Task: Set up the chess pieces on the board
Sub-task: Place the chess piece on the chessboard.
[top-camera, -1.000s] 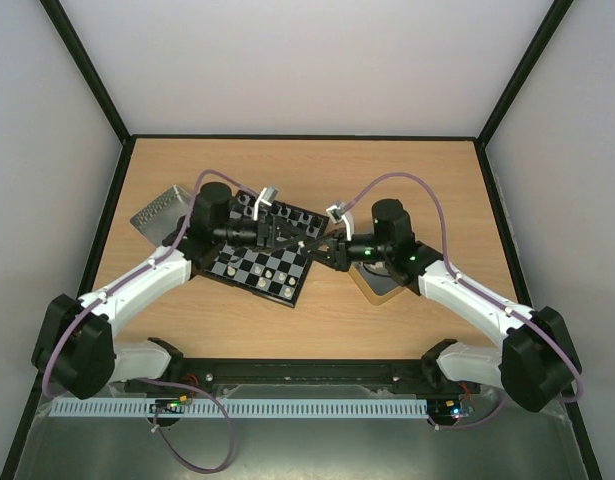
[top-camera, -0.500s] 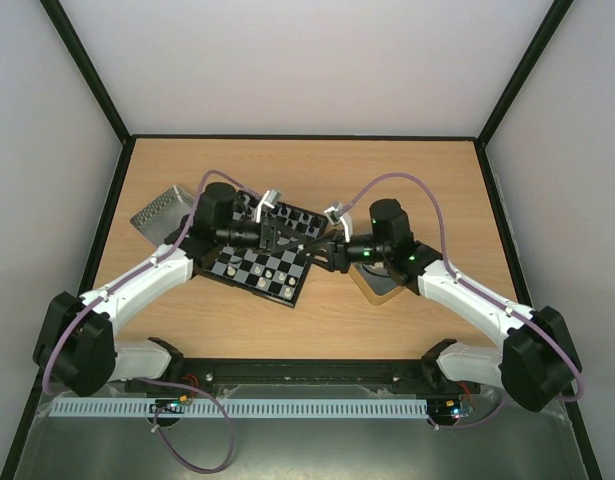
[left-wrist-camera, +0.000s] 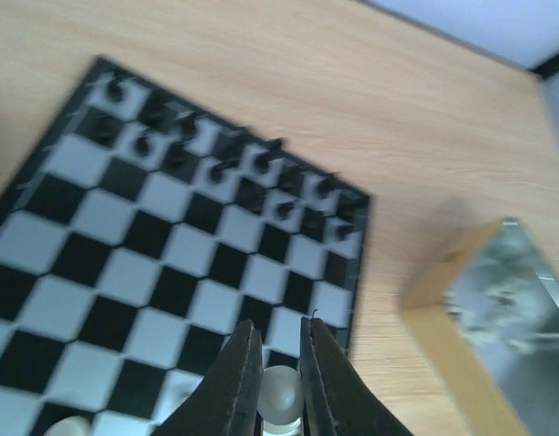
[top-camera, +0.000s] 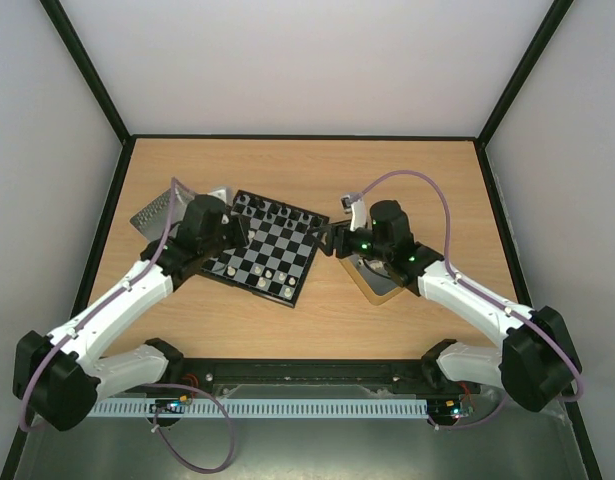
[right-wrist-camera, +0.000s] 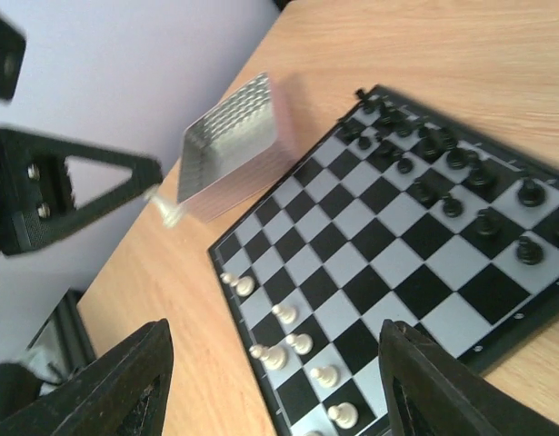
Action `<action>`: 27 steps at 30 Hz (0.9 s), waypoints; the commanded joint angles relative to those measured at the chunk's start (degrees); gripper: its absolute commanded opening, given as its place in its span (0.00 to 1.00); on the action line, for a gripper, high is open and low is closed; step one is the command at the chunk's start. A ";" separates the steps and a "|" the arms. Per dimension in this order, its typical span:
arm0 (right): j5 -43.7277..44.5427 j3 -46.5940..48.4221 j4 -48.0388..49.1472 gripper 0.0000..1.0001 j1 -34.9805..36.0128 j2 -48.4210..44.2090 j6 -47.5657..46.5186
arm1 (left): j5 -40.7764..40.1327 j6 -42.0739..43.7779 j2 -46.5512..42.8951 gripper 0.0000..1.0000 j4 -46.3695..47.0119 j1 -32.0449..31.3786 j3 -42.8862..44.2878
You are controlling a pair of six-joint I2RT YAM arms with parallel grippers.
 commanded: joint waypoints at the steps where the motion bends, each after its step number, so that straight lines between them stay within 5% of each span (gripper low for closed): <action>1: 8.78 -0.56 2.69 0.61 0.26 0.94 3.74 | -18.71 -0.08 0.43 0.02 -7.63 -2.37 -3.29; 27: 12.43 -0.91 2.84 0.61 0.21 4.85 6.96 | -21.72 -2.20 1.85 0.02 9.28 -10.37 -20.49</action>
